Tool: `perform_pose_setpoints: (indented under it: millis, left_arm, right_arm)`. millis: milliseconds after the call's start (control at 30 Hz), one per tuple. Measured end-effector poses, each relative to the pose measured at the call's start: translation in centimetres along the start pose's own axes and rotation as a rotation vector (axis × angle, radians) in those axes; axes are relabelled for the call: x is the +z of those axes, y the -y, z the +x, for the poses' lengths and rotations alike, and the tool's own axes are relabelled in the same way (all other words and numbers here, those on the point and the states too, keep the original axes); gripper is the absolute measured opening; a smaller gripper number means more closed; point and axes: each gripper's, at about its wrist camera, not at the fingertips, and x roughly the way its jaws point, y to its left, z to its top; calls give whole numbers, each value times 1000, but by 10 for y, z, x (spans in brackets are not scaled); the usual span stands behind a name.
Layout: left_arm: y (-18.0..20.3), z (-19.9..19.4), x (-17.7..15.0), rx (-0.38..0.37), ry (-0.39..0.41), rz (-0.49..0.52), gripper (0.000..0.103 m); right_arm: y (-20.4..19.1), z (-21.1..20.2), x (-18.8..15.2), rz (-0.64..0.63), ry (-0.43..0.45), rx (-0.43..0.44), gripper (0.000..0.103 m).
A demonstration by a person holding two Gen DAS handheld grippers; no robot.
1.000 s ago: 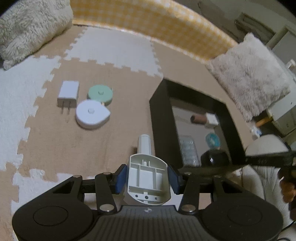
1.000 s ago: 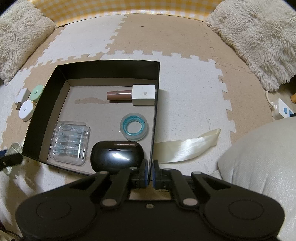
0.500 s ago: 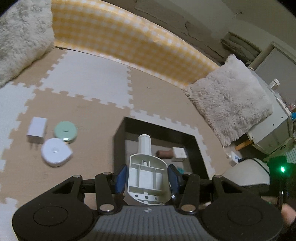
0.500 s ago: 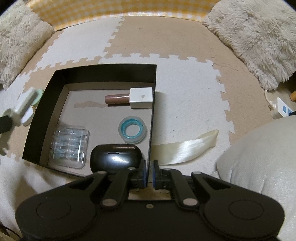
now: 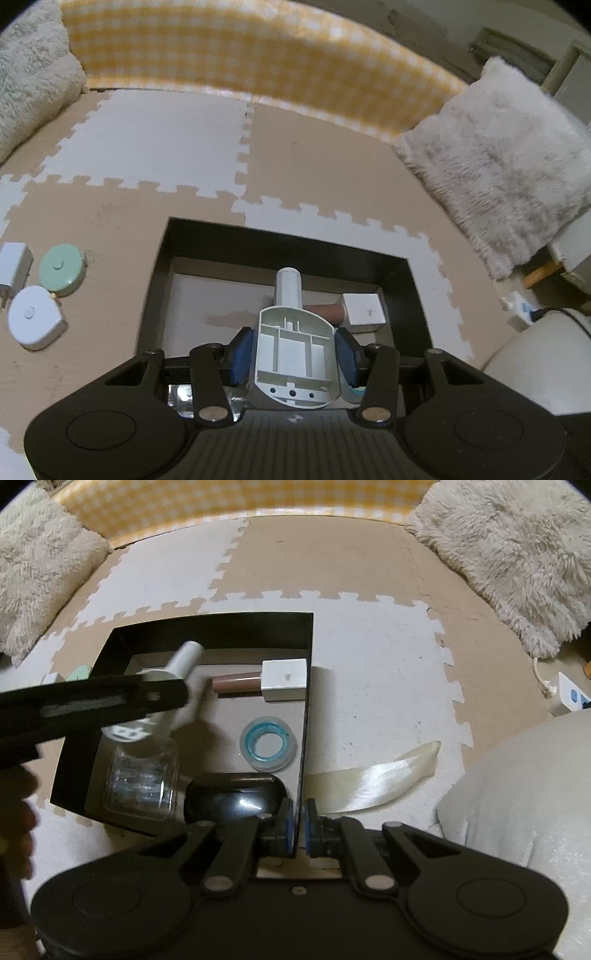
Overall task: Organize rigid objects
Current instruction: 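Carry the white holder with the left gripper into the box and release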
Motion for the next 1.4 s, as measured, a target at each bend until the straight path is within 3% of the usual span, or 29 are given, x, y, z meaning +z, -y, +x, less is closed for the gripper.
perform_pose_setpoints:
  millis: [300, 433, 467, 633, 1033, 1233, 1400]
  left_arm:
    - [1, 27, -3, 31, -53, -67, 49]
    - [-2, 33, -3, -12, -87, -87, 59]
    - [-2, 33, -3, -13, -88, -82, 64]
    - [-5, 28, -3, -38, -105, -65, 69]
    - [5, 24, -4, -140, -122, 7, 64]
    - [0, 23, -4, -112, -128, 18, 66]
    - [-6, 13, -3, -97, -122, 42, 77]
  right_arm:
    - [2, 2, 1, 6, -2, 13, 6]
    - [2, 4, 1, 4, -6, 15, 6]
    - [3, 4, 1, 4, -8, 15, 6]
    - [3, 4, 2, 7, -10, 17, 6]
    - [2, 3, 1, 3, -9, 10, 6]
    - [3, 3, 0, 5, -11, 11, 6]
    - [2, 3, 1, 4, -12, 10, 6]
